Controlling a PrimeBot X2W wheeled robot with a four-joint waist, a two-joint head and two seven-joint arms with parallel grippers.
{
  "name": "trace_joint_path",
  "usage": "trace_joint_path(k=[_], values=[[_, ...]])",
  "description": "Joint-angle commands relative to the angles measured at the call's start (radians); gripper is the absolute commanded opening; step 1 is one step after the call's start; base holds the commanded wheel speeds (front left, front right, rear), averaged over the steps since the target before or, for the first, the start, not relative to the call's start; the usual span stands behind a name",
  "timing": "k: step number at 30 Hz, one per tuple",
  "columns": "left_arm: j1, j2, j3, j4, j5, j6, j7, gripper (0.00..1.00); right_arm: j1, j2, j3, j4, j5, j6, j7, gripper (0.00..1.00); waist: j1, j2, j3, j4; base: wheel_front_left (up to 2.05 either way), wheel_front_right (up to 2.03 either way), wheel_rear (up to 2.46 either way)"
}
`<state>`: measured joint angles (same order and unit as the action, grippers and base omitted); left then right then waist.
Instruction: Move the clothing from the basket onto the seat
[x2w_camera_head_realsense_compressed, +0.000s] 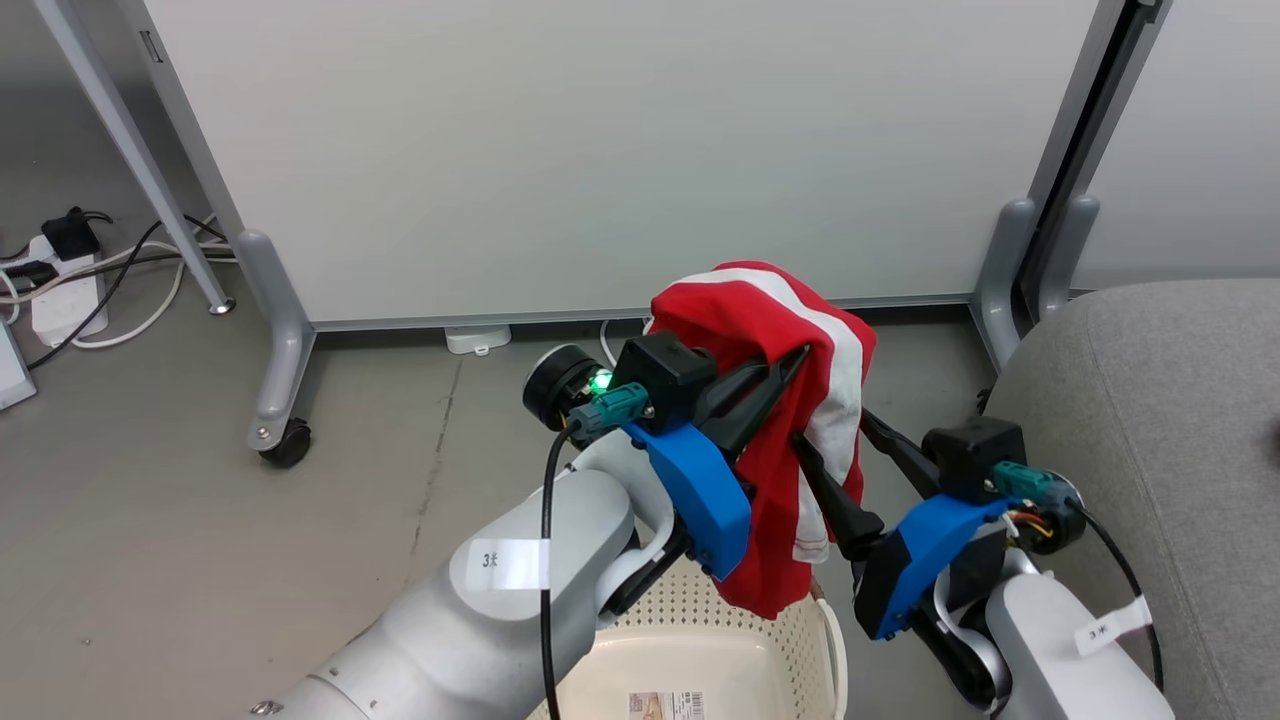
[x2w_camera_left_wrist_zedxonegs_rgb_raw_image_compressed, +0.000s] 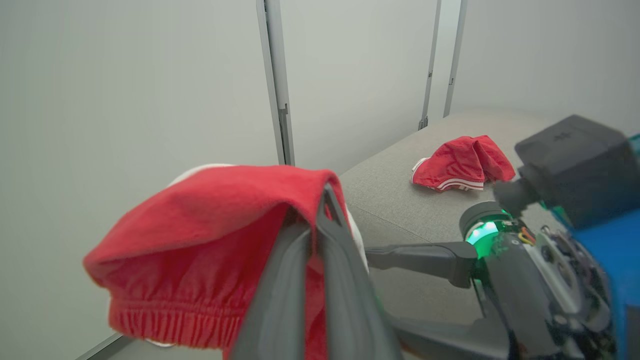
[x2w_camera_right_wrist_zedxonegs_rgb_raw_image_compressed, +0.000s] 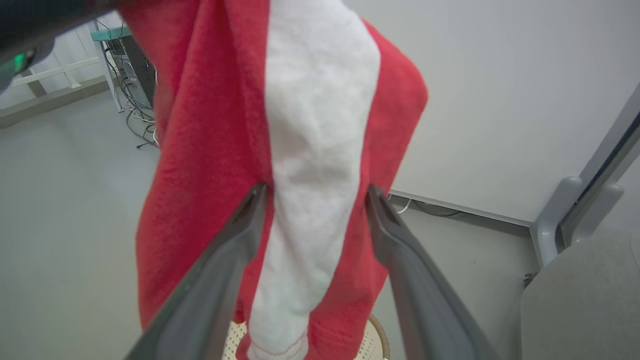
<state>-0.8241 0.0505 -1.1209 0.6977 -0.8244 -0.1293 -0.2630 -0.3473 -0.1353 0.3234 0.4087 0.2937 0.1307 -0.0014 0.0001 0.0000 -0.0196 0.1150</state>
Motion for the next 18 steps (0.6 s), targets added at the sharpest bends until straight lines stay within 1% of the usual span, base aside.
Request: trace_joint_path(k=[1,12,13,14,15,16,18], values=[[0.004,0.000,-0.008,-0.006,-0.004,-0.001,-0.003,0.00,-0.030,-0.009,0.014,0.019,0.013,0.000,-0.005,1.00,-0.0001,0.0000,-0.002,0.001,0.00,0.00,0.00],[0.003,0.000,-0.041,-0.017,-0.030,-0.001,-0.003,0.00,-0.146,-0.034,0.136,0.154,0.102,0.000,-0.036,1.00,-0.0001,0.0000,-0.014,0.006,0.00,0.00,0.00],[0.003,0.000,-0.042,-0.017,-0.030,-0.001,-0.003,0.00,-0.152,-0.037,0.146,0.164,0.109,0.000,-0.040,0.85,-0.0001,0.0000,-0.016,0.007,0.00,0.00,0.00],[0.004,0.000,-0.044,-0.018,-0.033,-0.002,-0.003,0.00,-0.157,-0.038,0.157,0.175,0.117,0.000,-0.044,0.39,-0.0001,0.0000,-0.017,0.007,0.00,0.00,0.00],[0.004,0.000,-0.045,-0.017,-0.035,-0.002,-0.003,0.00,-0.162,-0.039,0.166,0.183,0.124,0.000,-0.048,0.13,-0.0001,0.0000,-0.018,0.006,0.00,0.00,0.00],[0.005,0.000,-0.046,-0.017,-0.037,-0.002,-0.003,0.00,-0.164,-0.040,0.178,0.190,0.130,0.000,-0.054,0.00,-0.0001,0.0000,-0.019,0.006,0.00,0.00,0.00],[0.006,0.000,-0.046,-0.014,-0.037,-0.002,-0.003,0.00,-0.165,-0.043,0.198,0.203,0.144,0.000,-0.059,0.00,-0.0001,0.0000,-0.022,0.004,0.00,0.00,0.00]])
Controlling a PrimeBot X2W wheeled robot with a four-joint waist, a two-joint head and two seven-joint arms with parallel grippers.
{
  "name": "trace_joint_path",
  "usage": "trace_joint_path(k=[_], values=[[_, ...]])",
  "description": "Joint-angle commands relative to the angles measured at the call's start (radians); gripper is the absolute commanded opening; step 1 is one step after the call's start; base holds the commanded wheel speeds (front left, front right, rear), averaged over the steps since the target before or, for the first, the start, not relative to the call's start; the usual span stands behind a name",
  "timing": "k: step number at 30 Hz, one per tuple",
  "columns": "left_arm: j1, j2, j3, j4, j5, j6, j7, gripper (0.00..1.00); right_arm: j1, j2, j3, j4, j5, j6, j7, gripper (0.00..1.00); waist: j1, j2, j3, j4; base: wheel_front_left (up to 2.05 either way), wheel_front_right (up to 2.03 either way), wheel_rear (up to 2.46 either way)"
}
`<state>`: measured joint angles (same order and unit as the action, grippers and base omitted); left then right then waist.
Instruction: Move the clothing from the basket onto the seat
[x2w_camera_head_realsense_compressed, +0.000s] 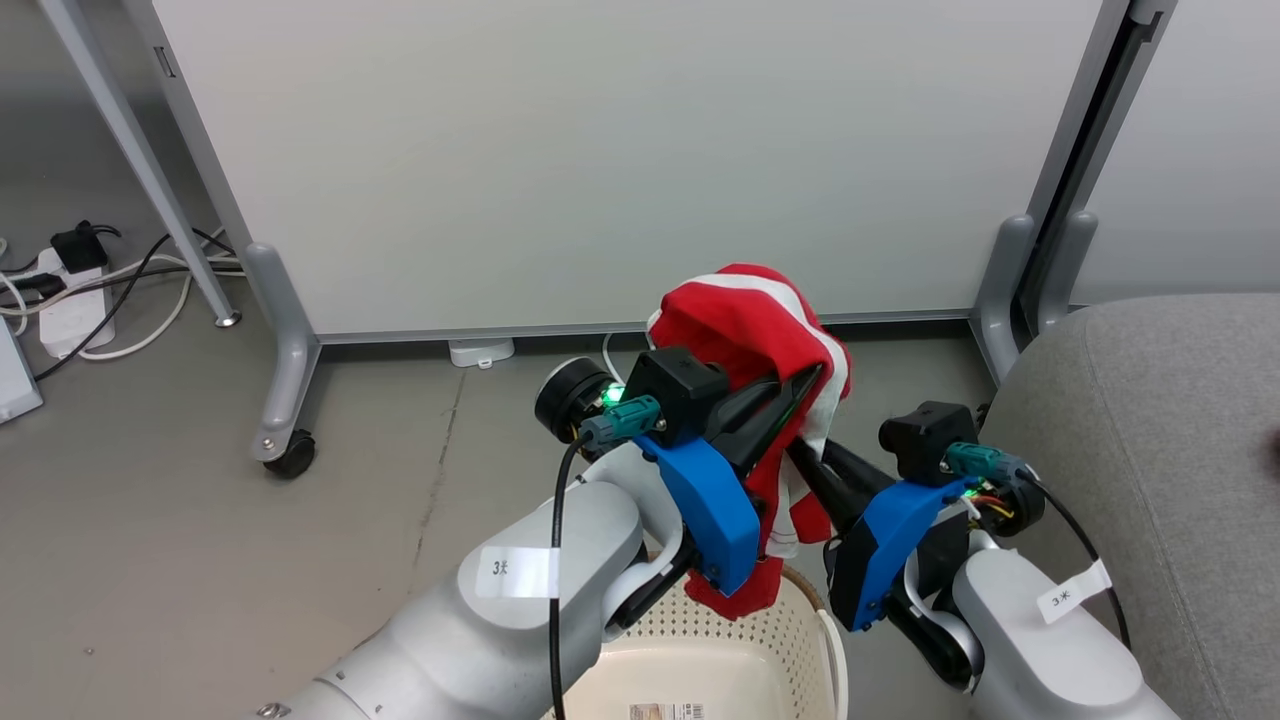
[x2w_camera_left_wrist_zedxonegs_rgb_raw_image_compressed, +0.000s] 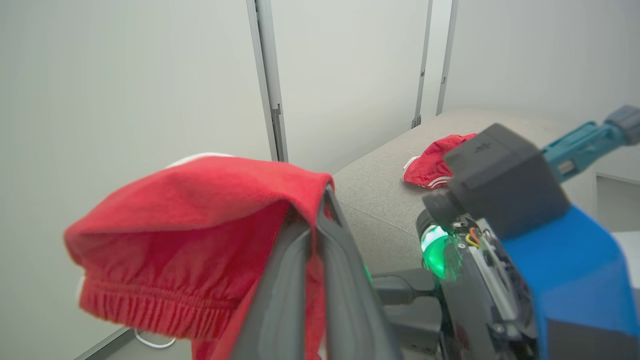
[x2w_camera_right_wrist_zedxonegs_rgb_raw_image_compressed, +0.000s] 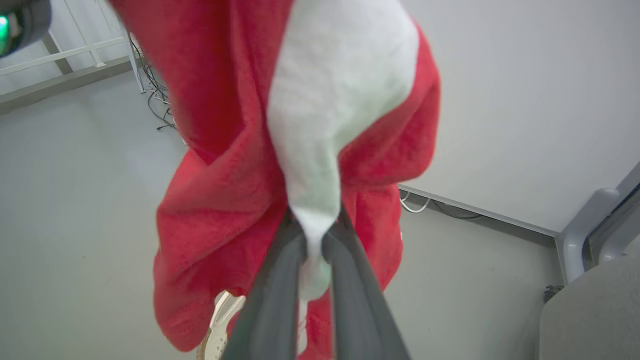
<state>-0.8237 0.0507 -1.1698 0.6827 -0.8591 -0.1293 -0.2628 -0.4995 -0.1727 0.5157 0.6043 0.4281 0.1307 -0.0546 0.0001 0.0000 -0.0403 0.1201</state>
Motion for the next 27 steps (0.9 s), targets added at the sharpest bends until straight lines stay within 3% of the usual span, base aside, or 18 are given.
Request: trace_joint_path(k=[1,27], values=[[0.006,-0.001,0.005,0.004,-0.002,-0.002,-0.003,0.00,-0.013,-0.008,0.012,0.011,0.015,0.000,-0.010,0.00,-0.0001,0.0000,-0.002,-0.003,0.00,0.00,0.00],[0.023,0.000,0.034,0.052,0.008,-0.002,-0.003,0.00,-0.001,-0.032,0.058,0.027,0.057,0.000,-0.054,0.00,-0.0001,0.0000,-0.007,-0.039,0.00,0.00,0.00]])
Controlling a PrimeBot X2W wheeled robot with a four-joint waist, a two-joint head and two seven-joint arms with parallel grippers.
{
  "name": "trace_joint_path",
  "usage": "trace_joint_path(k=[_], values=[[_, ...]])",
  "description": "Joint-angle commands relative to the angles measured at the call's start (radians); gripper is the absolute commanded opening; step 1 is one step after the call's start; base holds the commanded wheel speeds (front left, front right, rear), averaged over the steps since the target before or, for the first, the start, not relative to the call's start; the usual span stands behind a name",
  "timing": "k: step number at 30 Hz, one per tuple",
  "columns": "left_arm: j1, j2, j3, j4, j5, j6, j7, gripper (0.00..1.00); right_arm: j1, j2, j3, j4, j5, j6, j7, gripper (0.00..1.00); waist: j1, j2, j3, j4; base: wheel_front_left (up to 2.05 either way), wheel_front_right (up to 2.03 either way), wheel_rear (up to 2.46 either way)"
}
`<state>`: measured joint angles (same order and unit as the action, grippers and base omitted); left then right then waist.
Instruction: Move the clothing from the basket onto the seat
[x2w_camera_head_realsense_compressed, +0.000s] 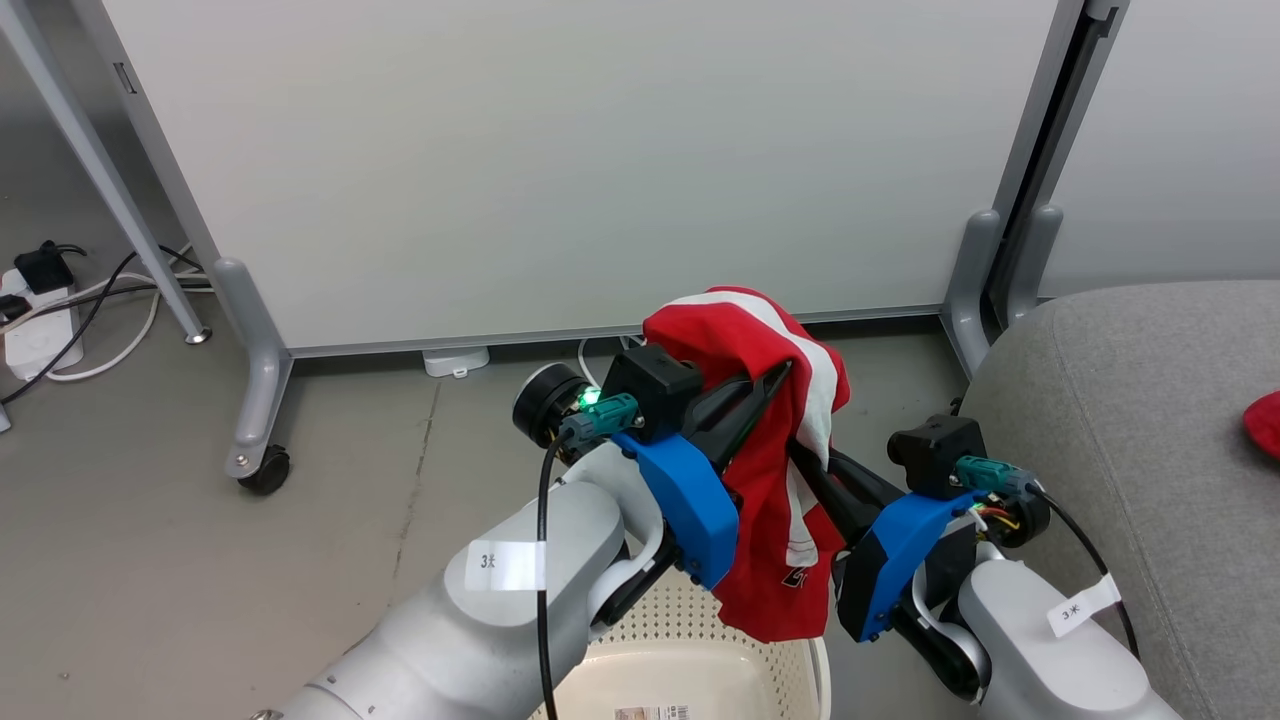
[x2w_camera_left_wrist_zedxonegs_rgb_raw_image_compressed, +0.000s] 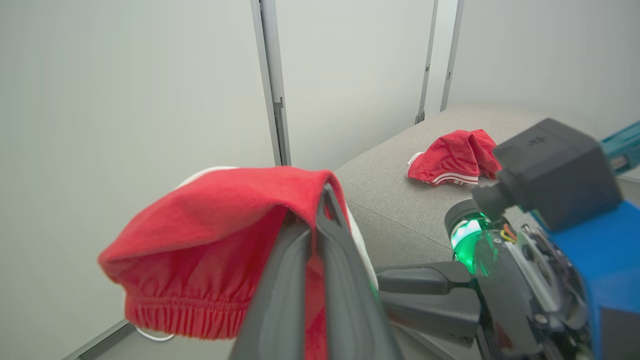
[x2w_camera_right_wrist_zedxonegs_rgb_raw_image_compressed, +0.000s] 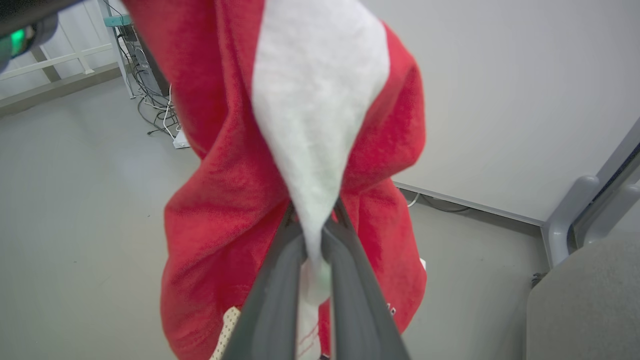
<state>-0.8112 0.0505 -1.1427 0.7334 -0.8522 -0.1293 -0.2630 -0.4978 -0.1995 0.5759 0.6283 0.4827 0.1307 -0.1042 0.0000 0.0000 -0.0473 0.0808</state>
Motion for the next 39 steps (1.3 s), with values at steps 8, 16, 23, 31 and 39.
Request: trace_joint_path(k=[8,16,23,31,39], values=[[0.014,0.000,0.011,0.005,0.006,-0.001,-0.003,0.00,-0.001,-0.005,-0.009,0.009,0.001,0.000,-0.008,0.00,0.0000,0.0000,0.001,-0.002,0.00,0.00,0.00],[0.062,0.000,0.072,0.000,0.052,-0.001,-0.003,1.00,-0.004,-0.011,-0.045,0.002,-0.011,0.000,-0.028,0.00,0.0000,0.0000,0.008,0.000,0.00,0.00,0.00],[0.160,0.034,0.173,-0.056,0.124,-0.001,-0.003,1.00,0.011,-0.020,-0.079,-0.014,-0.026,0.000,-0.032,0.00,0.0000,0.0000,0.014,0.007,0.00,0.00,0.00],[0.341,0.108,0.336,-0.190,0.280,-0.001,-0.003,1.00,0.040,-0.027,-0.132,-0.043,-0.049,0.000,-0.024,0.00,0.0000,0.0000,0.022,0.020,0.00,0.00,0.00],[0.510,0.127,0.523,-0.284,0.409,0.005,-0.003,1.00,0.081,-0.030,-0.201,-0.081,-0.077,0.000,-0.016,0.00,0.0000,0.0000,0.023,0.036,0.00,0.00,0.00]])
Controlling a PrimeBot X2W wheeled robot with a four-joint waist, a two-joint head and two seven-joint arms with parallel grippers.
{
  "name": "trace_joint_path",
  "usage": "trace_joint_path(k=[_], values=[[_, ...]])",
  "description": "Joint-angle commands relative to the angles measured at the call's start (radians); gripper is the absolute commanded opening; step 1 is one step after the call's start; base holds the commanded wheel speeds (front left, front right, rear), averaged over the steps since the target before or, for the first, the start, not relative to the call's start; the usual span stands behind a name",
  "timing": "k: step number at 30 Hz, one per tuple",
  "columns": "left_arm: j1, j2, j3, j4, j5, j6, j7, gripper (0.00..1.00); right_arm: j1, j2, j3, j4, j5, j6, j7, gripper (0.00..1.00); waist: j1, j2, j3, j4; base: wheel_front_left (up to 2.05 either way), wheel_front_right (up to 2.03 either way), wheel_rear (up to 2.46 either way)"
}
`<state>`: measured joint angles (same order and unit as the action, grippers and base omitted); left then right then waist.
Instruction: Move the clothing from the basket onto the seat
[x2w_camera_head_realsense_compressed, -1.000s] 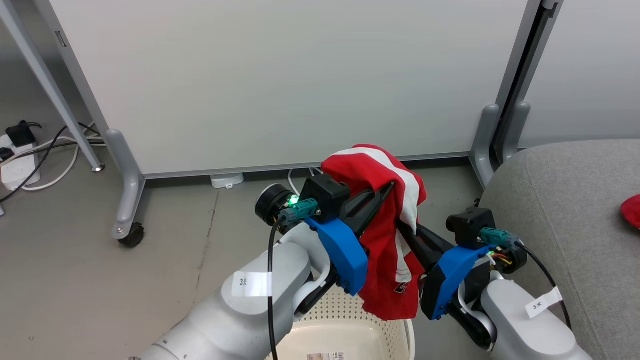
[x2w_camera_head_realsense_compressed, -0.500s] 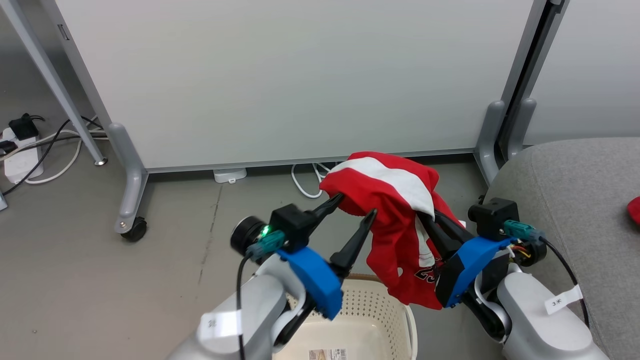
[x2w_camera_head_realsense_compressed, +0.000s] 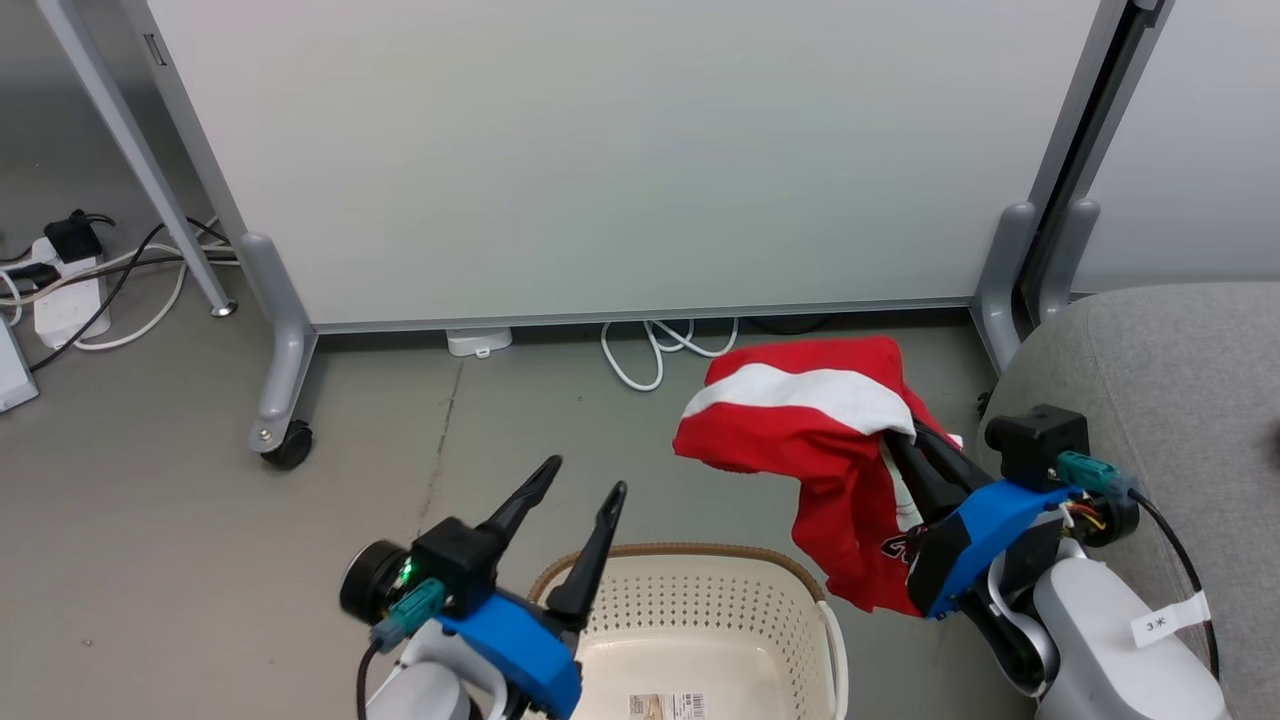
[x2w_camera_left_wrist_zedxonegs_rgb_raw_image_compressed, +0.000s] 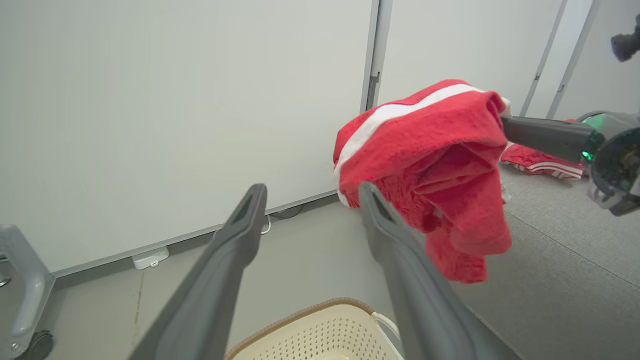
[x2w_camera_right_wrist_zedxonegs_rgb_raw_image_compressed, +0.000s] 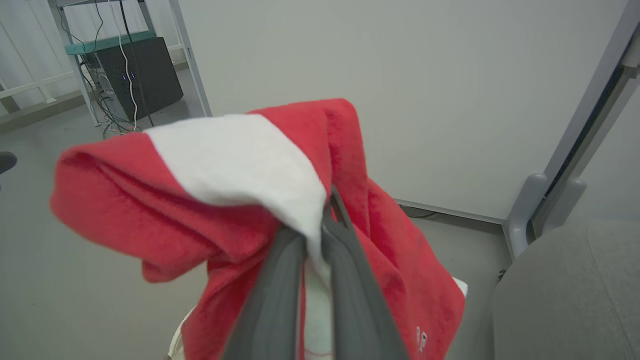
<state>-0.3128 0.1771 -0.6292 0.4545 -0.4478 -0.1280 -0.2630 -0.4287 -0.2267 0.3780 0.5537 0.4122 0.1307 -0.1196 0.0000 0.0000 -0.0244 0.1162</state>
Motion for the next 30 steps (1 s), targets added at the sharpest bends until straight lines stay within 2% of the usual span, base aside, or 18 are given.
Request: trace_joint_path(k=[1,7,13,23,30], values=[[0.030,-0.003,0.030,-0.010,0.014,0.003,-0.003,1.00,0.016,-0.001,-0.010,-0.012,-0.009,0.000,0.003,0.00,0.0000,0.0000,0.000,0.001,0.00,0.00,0.00],[0.106,-0.018,0.127,-0.041,0.069,0.001,-0.003,1.00,0.045,0.005,-0.042,-0.045,-0.029,0.000,0.020,0.00,0.0000,0.0000,0.003,0.004,0.00,0.00,0.00],[0.134,-0.039,0.173,-0.053,0.107,-0.002,-0.003,1.00,0.065,0.010,-0.065,-0.070,-0.042,0.000,0.036,0.00,0.0000,0.0000,0.006,0.005,0.00,0.00,0.00],[0.140,-0.040,0.164,-0.055,0.114,-0.003,-0.003,1.00,0.083,0.020,-0.083,-0.096,-0.056,0.000,0.052,0.00,0.0000,0.0000,0.006,-0.009,0.00,0.00,0.00],[0.142,-0.036,0.158,-0.052,0.106,-0.003,-0.003,1.00,0.089,0.026,-0.084,-0.106,-0.063,0.000,0.060,0.00,0.0000,0.0000,0.009,-0.054,0.00,0.00,0.00]])
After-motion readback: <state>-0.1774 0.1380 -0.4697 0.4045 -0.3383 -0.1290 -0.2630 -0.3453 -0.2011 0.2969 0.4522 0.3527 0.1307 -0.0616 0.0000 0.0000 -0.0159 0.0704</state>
